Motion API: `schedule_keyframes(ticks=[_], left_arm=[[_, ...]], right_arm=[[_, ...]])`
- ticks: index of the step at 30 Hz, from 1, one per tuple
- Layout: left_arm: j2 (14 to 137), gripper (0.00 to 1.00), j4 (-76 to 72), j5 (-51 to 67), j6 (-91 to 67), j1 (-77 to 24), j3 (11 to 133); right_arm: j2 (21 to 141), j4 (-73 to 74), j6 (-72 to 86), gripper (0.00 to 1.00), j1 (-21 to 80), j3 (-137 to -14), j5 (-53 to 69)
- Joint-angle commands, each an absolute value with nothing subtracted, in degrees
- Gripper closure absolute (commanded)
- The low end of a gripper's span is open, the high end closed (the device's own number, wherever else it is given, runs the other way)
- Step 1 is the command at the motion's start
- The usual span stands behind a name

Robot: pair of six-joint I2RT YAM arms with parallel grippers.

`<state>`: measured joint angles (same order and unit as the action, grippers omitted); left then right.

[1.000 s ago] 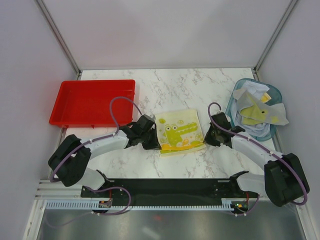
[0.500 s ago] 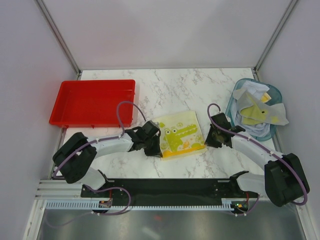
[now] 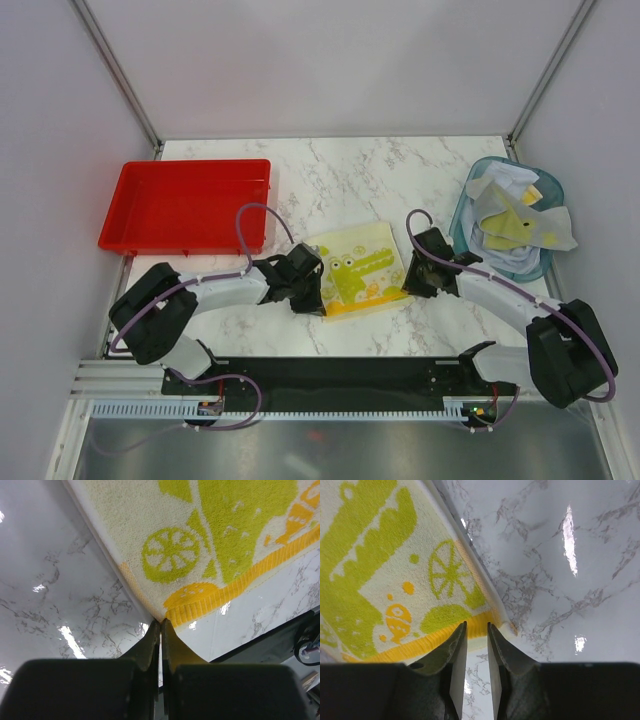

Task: Fold and stack the towels
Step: Fold the towel

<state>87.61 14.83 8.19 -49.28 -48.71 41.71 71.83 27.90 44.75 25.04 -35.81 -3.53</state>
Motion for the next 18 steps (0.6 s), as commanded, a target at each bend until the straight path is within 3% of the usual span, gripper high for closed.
schedule_keyframes(ticks=[1, 8, 10, 12, 18], left_arm=[[87.80, 0.98, 14.33, 5.71, -51.33, -49.31, 40.87], [87.63, 0.98, 14.33, 5.45, -51.42, -49.39, 40.78], [87.45, 0.98, 14.33, 5.45, -51.42, -49.40, 40.78], [87.19, 0.98, 14.50, 5.62, -51.50, -49.48, 40.87], [84.21, 0.98, 19.32, 5.27, -51.24, -49.57, 43.85]], right_arm=[[73.47, 25.76, 47.11, 0.69, 26.10, -36.12, -5.18], [75.24, 25.22, 47.64, 0.71, 26.37, -34.81, -7.73], [75.15, 25.49, 47.37, 0.82, 26.37, -34.80, -8.17], [74.97, 25.93, 46.76, 1.00, 26.37, -35.59, -8.70], [72.25, 31.63, 43.60, 1.00, 26.37, -41.21, -9.93]])
